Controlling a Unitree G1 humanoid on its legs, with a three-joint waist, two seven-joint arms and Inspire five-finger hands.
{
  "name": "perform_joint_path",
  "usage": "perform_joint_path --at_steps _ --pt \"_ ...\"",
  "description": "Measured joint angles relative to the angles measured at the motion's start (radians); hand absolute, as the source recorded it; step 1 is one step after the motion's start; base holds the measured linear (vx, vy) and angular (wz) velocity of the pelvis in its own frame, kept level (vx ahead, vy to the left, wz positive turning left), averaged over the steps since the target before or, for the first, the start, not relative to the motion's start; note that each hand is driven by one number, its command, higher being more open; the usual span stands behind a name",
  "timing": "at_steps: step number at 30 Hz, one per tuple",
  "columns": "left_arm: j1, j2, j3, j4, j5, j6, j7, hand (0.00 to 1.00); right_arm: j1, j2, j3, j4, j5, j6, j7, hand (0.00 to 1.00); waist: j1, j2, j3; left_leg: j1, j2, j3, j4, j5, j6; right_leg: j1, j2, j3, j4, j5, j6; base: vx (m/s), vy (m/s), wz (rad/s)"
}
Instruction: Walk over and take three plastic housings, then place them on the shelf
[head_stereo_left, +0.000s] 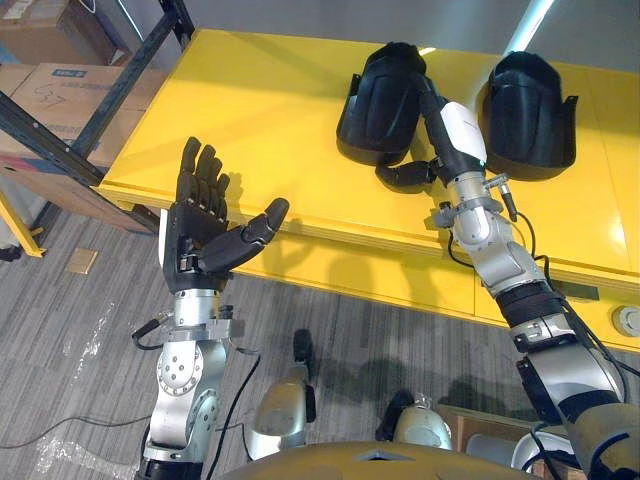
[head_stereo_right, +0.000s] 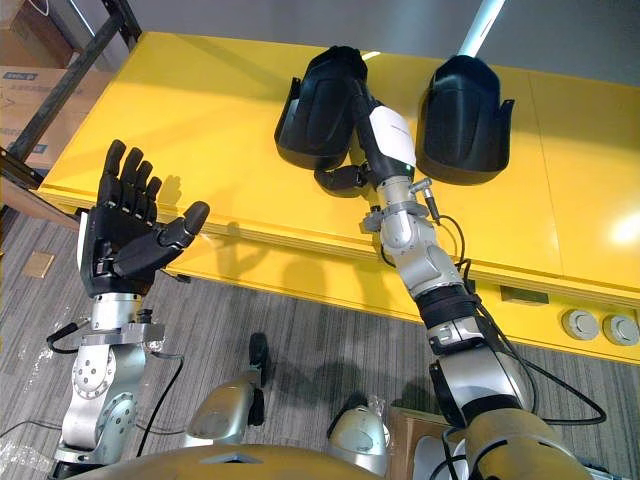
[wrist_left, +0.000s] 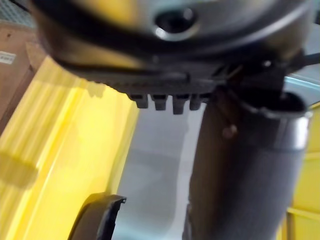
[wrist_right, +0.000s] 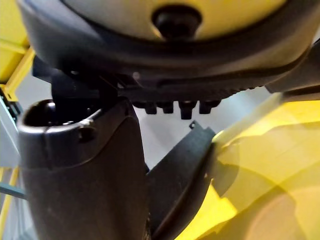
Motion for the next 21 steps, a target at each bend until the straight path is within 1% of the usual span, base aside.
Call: perform_joint_path --at_steps 2,10,14,17,19,20,21 --pt "-0.007 0.003 -0.001 0.001 -0.001 0.0 0.0 1.0 -0.008 0.0 0.003 0.007 0.0 0.003 -0.014 1.0 0.0 0.001 0.0 0.0 0.0 0.0 0.0 0.0 0.0 0.0 0.0 0.0 0.0 0.0 0.0 0.0 -0.044 0.0" --pt "-0.007 0.004 -0.02 0.001 -0.001 0.0 0.003 1.0 -0.035 -0.001 0.003 0.037 0.0 0.009 -0.017 1.0 0.0 0.002 0.002 0.0 0.001 0.002 0.0 0.0 0.0 -0.003 -0.001 0.003 0.001 0.0 0.0 0.0 -0.043 -0.01" --pt "-0.007 0.004 -0.02 0.004 -0.001 0.0 0.013 1.0 -0.06 -0.002 0.003 0.044 0.0 0.009 -0.017 1.0 -0.002 0.012 0.012 0.002 0.003 0.01 0.0 0.0 0.0 -0.01 -0.004 0.012 0.01 0.0 0.0 -0.01 -0.043 -0.05" --pt "-0.007 0.004 -0.02 0.009 -0.001 0.0 0.014 1.0 -0.06 -0.002 0.003 0.043 0.0 0.006 -0.017 1.0 -0.002 0.012 0.012 0.005 0.003 0.014 0.0 0.0 0.0 -0.011 -0.005 0.017 0.012 -0.001 -0.001 0.0 -0.038 -0.05" --pt "-0.005 0.004 -0.02 0.014 -0.001 0.0 0.018 1.0 -0.052 -0.002 -0.002 0.02 0.002 0.003 -0.003 1.0 -0.002 0.012 0.012 0.012 0.003 0.024 0.0 0.0 -0.001 -0.011 -0.007 0.026 0.012 -0.001 -0.001 0.0 -0.042 -0.11" --pt "-0.003 0.004 -0.02 0.014 -0.001 0.0 0.018 1.0 -0.033 -0.002 -0.008 -0.02 0.002 0.003 0.006 1.0 -0.002 0.012 0.012 0.016 0.003 0.029 0.0 -0.002 -0.002 -0.011 -0.008 0.031 0.013 0.0 -0.001 0.01 -0.043 -0.13" --pt "-0.002 0.004 -0.02 0.014 -0.001 0.0 0.018 1.0 0.01 -0.002 -0.018 -0.104 0.002 -0.002 0.011 1.0 -0.003 0.012 0.012 0.02 0.003 0.033 0.0 -0.003 -0.003 -0.009 -0.009 0.034 0.013 0.0 -0.001 0.01 -0.044 -0.11"
